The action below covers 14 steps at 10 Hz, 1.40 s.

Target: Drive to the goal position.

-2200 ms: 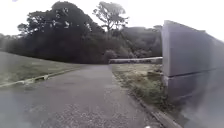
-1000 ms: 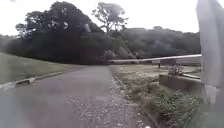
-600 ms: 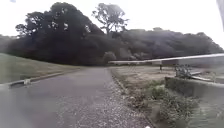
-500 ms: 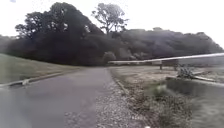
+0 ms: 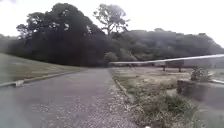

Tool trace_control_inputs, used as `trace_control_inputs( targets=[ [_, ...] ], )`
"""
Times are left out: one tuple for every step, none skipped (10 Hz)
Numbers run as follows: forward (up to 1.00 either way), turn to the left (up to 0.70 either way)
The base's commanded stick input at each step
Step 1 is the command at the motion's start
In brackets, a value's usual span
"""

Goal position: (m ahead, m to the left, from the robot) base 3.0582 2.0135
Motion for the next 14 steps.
trace_control_inputs(
  targets=[
    [0.70,0.06],
    [0.70,0.00],
    [0.70,0.00],
    [0.70,0.00],
    [0.70,0.00],
    [0.70,0.00],
    [0.70,0.00],
    [0.70,0.00],
    [0.70,0.00],
    [0.70,0.00],
    [0.70,0.00],
    [0.70,0.00],
    [0.70,0.00],
    [0.70,0.00]
  ],
)
